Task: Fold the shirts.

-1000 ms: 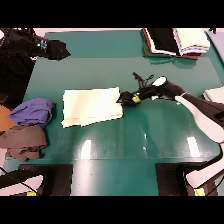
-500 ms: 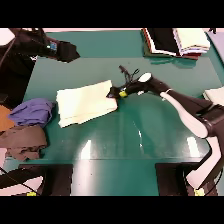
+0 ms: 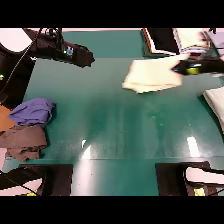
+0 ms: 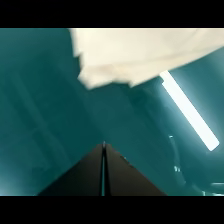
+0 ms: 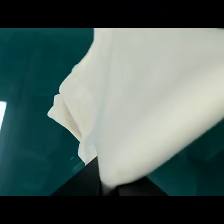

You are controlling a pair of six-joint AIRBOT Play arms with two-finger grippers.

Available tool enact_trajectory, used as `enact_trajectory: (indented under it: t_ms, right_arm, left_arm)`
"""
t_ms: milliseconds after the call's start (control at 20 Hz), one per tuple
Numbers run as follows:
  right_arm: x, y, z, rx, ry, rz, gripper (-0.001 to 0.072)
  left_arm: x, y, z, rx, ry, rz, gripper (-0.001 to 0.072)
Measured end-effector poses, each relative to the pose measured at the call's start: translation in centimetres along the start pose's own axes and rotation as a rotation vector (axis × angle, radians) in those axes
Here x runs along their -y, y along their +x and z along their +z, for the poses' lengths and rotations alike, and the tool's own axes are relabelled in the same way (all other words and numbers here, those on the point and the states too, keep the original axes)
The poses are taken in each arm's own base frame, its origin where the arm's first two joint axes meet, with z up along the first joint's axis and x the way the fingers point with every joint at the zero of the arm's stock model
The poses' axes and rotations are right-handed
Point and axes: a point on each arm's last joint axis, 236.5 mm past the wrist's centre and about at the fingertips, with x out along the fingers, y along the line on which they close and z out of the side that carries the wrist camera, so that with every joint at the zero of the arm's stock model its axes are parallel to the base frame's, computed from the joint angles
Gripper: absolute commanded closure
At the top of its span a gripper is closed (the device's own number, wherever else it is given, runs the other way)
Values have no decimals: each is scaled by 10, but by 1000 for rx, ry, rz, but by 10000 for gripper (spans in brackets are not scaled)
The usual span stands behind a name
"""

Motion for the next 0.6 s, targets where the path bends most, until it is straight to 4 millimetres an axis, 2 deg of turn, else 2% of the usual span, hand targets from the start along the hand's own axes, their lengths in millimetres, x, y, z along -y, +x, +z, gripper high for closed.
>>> enact_trajectory:
  t_ms: [150, 300, 400, 600]
  right_arm:
    - [90, -72, 21, 125, 98, -173, 697]
    - [154, -121, 28, 198, 178, -287, 697]
    - [183, -143, 32, 224, 208, -333, 697]
    - [203, -173, 54, 268, 193, -371, 698]
  left_arm:
    - [1, 0, 1, 6, -15, -2, 687]
    - [3, 0, 2, 10, -32, -7, 687]
    - [3, 0, 2, 10, -42, -8, 687]
    - [3, 0, 3, 11, -51, -9, 687]
